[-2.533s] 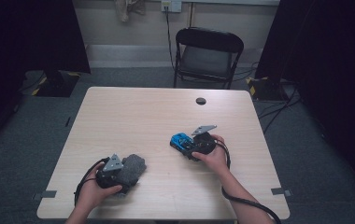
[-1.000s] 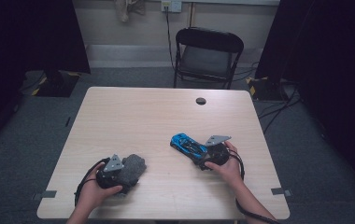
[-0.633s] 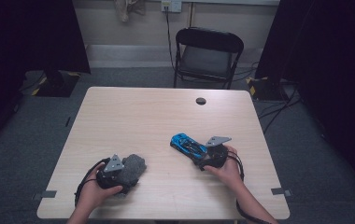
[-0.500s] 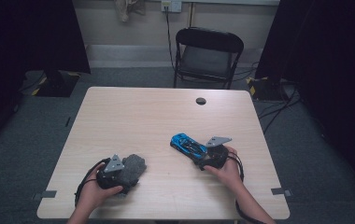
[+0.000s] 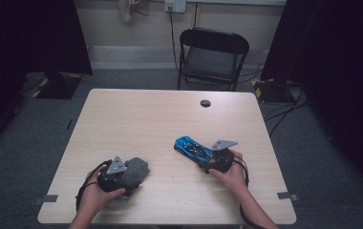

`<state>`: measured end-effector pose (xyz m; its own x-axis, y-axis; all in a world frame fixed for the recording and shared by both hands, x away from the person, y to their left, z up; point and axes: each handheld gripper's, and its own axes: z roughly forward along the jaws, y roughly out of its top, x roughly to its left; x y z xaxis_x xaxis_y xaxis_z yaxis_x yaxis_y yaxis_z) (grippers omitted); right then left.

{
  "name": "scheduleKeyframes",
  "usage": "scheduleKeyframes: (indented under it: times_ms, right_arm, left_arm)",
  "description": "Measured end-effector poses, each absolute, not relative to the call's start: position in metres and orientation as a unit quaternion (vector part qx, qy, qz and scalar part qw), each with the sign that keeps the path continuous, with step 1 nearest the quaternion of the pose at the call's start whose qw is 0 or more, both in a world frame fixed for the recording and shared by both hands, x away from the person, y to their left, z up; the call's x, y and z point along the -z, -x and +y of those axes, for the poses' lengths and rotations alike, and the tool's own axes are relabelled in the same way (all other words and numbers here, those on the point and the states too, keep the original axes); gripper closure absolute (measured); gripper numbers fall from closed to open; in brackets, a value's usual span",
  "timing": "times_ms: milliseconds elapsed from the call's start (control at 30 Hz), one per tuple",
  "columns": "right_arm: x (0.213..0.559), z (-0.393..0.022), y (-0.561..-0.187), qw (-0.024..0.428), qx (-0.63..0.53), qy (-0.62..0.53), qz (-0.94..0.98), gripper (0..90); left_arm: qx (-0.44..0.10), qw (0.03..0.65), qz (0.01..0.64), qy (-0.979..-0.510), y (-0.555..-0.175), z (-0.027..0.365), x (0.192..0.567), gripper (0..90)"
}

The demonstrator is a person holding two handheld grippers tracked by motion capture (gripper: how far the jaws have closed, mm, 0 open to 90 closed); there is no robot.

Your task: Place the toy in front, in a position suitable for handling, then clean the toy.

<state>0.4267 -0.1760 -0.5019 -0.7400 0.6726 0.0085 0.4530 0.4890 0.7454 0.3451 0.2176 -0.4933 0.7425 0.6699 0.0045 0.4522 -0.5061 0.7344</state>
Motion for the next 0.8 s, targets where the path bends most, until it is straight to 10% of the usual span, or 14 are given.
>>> scheduleKeyframes:
  times_ms: [800]
  right_arm:
    - [0.502,-0.176,-0.427,0.144,-0.382,-0.331,0.851,24.6]
  left_arm:
    - [-0.15,0.372,0.364,-0.841,-0.35,0.216,0.487,36.6]
